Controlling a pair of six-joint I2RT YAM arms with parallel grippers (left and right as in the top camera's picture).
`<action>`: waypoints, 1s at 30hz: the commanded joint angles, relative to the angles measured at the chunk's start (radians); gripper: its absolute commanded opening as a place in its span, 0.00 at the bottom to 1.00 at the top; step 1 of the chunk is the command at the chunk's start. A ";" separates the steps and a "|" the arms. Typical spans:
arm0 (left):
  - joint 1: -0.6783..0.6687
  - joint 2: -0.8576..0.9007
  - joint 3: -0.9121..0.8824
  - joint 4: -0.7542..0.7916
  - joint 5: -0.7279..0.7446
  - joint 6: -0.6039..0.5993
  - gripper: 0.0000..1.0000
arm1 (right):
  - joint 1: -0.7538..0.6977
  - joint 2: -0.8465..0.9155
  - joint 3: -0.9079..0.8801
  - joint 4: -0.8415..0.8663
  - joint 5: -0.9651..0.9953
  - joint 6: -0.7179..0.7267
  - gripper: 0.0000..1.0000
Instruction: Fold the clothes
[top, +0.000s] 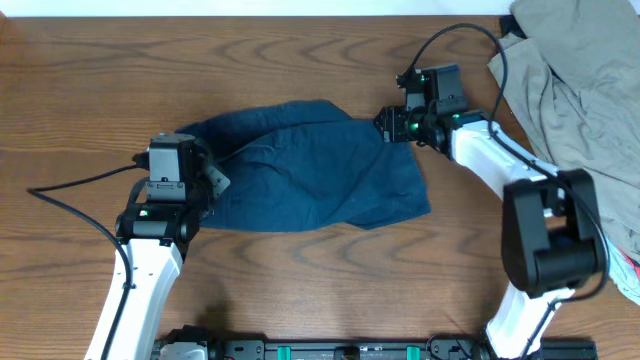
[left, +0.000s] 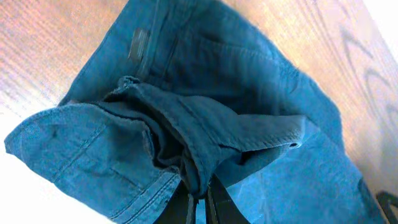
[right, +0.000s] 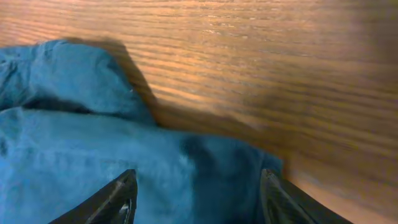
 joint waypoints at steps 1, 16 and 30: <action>0.005 -0.011 0.016 -0.016 0.010 0.003 0.06 | 0.009 0.038 0.016 0.032 -0.018 0.023 0.61; 0.005 -0.011 0.016 -0.026 0.010 0.003 0.06 | 0.008 0.102 0.018 0.068 -0.031 0.024 0.01; 0.005 -0.011 0.016 -0.025 0.010 0.003 0.06 | -0.047 -0.116 0.038 0.048 -0.022 0.029 0.01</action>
